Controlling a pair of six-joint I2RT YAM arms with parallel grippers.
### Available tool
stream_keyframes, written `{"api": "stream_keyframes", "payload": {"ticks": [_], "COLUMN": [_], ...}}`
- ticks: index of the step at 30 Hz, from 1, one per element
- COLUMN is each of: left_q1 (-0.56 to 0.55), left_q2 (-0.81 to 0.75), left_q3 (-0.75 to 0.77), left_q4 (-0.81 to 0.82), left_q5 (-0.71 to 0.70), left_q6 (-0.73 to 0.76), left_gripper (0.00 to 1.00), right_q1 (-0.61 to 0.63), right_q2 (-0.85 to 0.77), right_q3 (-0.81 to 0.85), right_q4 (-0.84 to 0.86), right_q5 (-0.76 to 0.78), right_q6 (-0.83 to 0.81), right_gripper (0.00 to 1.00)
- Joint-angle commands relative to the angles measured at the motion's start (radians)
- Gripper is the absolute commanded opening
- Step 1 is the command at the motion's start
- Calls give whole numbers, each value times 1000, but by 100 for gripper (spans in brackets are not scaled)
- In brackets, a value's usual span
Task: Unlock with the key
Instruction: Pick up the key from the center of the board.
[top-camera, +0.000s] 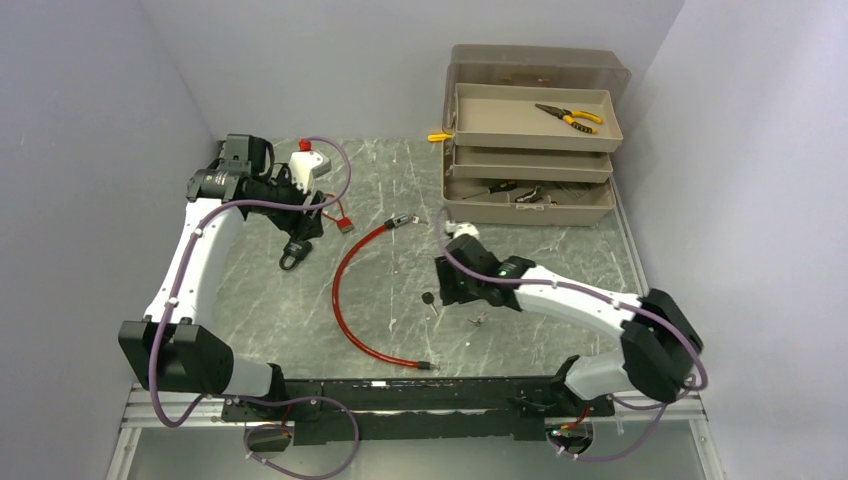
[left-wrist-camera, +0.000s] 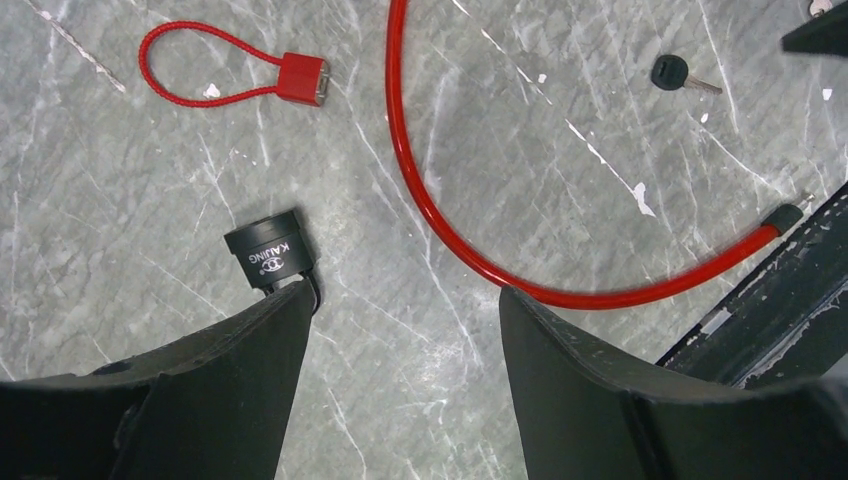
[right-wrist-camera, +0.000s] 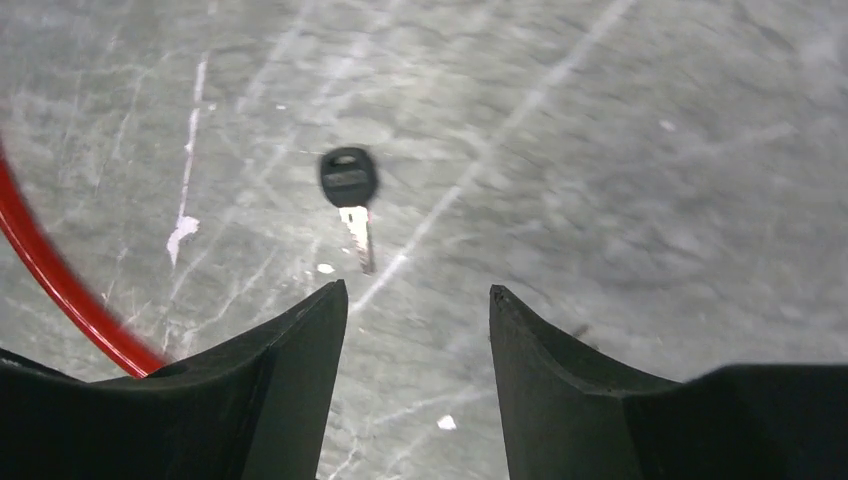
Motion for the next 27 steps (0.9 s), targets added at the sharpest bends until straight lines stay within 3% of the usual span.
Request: {"api": "stream_keyframes", "payload": {"ticks": [1, 9, 12, 13, 23, 27], "left_q1": [6, 6, 6, 6, 6, 6], "left_q2": [-32, -16, -10, -9, -27, -24], "left_q3": [-2, 1, 11, 14, 1, 23], "left_q4": [-32, -58, -67, -72, -73, -68], "left_q5": [39, 46, 47, 46, 49, 48], "left_q6": [26, 42, 42, 45, 52, 22], "left_gripper": [75, 79, 98, 99, 99, 99], "right_q1": [-70, -133, -143, -143, -165, -165], "right_q2": [-128, -187, -148, -139, -100, -83], "right_q3": [-113, -217, -225, -228, -272, -272], "right_q4": [-97, -98, -78, -69, 26, 38], "right_q5": [-34, -25, -30, -33, -52, -58], "right_q6": [131, 233, 252, 254, 274, 268], "right_gripper": [56, 52, 50, 49, 41, 31]}}
